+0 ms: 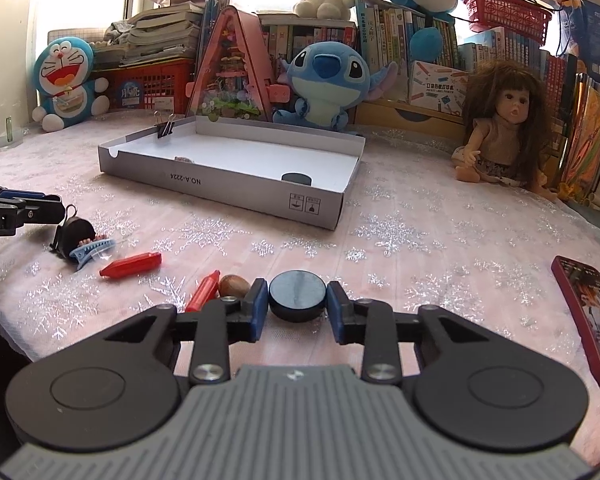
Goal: Organize rigid objects
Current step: 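Carry the black lid and black disc over the white tray with both grippers, then open the left gripper to drop the lid while the right gripper drops its disc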
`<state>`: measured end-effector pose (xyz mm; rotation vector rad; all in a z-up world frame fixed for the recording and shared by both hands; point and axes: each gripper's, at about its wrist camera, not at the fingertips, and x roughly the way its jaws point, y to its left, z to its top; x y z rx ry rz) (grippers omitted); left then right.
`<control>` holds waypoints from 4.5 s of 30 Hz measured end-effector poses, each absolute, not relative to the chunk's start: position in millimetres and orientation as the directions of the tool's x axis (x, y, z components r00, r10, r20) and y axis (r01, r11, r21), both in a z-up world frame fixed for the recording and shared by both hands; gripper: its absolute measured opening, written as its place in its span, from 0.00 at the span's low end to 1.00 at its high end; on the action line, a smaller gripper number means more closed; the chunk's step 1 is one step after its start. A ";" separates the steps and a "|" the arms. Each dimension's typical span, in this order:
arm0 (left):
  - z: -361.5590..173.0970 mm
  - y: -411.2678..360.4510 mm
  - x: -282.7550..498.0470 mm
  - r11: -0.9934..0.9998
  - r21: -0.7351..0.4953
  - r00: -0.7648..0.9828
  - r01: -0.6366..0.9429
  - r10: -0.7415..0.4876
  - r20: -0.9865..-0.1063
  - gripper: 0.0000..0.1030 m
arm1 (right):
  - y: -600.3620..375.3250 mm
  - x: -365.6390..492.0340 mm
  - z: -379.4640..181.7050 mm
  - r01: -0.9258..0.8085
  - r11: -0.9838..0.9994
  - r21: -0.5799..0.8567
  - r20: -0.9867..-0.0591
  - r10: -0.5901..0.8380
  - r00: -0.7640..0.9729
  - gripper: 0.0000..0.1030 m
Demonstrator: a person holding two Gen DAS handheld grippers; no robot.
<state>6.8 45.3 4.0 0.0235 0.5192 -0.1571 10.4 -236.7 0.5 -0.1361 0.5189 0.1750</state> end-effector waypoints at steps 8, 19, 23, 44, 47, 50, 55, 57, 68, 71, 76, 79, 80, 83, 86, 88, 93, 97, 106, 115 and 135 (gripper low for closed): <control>17.1 47.2 20.7 0.990 -0.020 0.852 0.139 -0.130 -0.507 0.29 | -236.8 19.4 8.2 -0.183 0.979 -0.087 -0.505 0.115 0.856 0.36; 37.0 49.3 43.4 0.989 -0.051 0.843 0.138 -0.144 -0.518 0.29 | -245.9 34.8 21.8 -0.157 0.987 -0.023 -0.526 0.122 0.842 0.36; 40.8 48.0 45.9 0.989 -0.040 0.850 0.143 -0.143 -0.508 0.29 | -247.5 33.8 26.2 -0.157 0.987 -0.021 -0.520 0.123 0.845 0.36; 56.1 36.9 72.6 0.986 -0.046 0.852 0.161 -0.162 -0.497 0.29 | -257.3 59.1 43.4 -0.113 0.994 0.000 -0.511 0.097 0.854 0.35; 62.3 34.7 84.6 0.985 -0.051 0.853 0.164 -0.168 -0.494 0.29 | -257.8 71.7 50.0 -0.115 0.993 0.008 -0.512 0.103 0.853 0.35; 70.1 31.6 100.8 0.985 -0.053 0.855 0.167 -0.171 -0.489 0.29 | -258.4 88.6 57.0 -0.123 0.992 0.023 -0.524 0.116 0.843 0.35; 80.1 24.2 137.7 0.983 -0.060 0.843 0.173 -0.180 -0.507 0.29 | -260.1 122.0 67.1 -0.125 0.990 0.067 -0.556 0.141 0.819 0.35; 82.4 19.9 154.0 0.983 -0.058 0.834 0.175 -0.180 -0.522 0.29 | -260.5 136.9 70.7 -0.120 0.989 0.087 -0.574 0.148 0.805 0.35; 63.2 5.7 231.3 0.985 -0.096 0.746 0.146 -0.173 -0.643 0.29 | -258.7 215.8 61.1 -0.055 0.984 0.172 -0.691 0.160 0.705 0.35; 52.0 4.0 244.5 0.983 -0.117 0.722 0.142 -0.183 -0.667 0.29 | -255.2 229.9 55.4 -0.047 0.983 0.178 -0.713 0.162 0.682 0.35; 36.4 -4.1 256.4 0.985 -0.100 0.701 0.142 -0.172 -0.692 0.29 | -243.8 249.4 47.5 -0.047 0.990 0.133 -0.740 0.131 0.659 0.35; 30.4 -6.9 261.7 0.985 -0.103 0.690 0.137 -0.169 -0.703 0.29 | -238.7 257.4 42.2 -0.046 0.991 0.123 -0.755 0.123 0.644 0.35; 28.8 -7.5 262.6 0.985 -0.103 0.688 0.137 -0.169 -0.706 0.29 | -237.4 259.1 40.7 -0.046 0.992 0.119 -0.758 0.120 0.641 0.35; 24.3 -8.5 265.1 0.986 -0.095 0.683 0.136 -0.163 -0.712 0.29 | -233.3 262.7 37.9 -0.046 0.994 0.102 -0.759 0.108 0.642 0.35; 19.8 -8.1 266.6 0.987 -0.095 0.675 0.133 -0.160 -0.720 0.29 | -231.5 266.1 37.1 -0.047 0.994 0.099 -0.762 0.106 0.639 0.35; 17.2 -7.3 268.1 0.987 -0.095 0.672 0.129 -0.157 -0.724 0.29 | -230.8 268.2 35.6 -0.046 0.994 0.102 -0.763 0.108 0.637 0.35; 15.5 -8.1 268.4 0.987 -0.082 0.681 0.139 -0.155 -0.716 0.29 | -228.6 270.7 31.0 -0.040 0.994 0.104 -0.755 0.105 0.648 0.34; 14.5 -11.1 267.4 0.987 -0.069 0.687 0.144 -0.150 -0.711 0.29 | -226.5 270.4 30.3 -0.045 0.995 0.094 -0.751 0.100 0.653 0.34; 14.1 -16.0 266.4 0.986 -0.059 0.690 0.154 -0.150 -0.709 0.30 | -224.9 268.5 29.9 -0.050 0.996 0.078 -0.741 0.091 0.665 0.34; 32.5 -13.8 251.7 0.985 -0.057 0.733 0.163 -0.160 -0.661 0.51 | -229.1 253.7 41.0 -0.055 0.993 0.101 -0.699 0.111 0.707 0.49; 50.6 -12.1 143.2 0.966 -0.062 0.789 0.252 -0.242 -0.564 0.69 | -238.5 153.7 56.8 -0.148 0.988 0.045 -0.559 0.148 0.816 0.59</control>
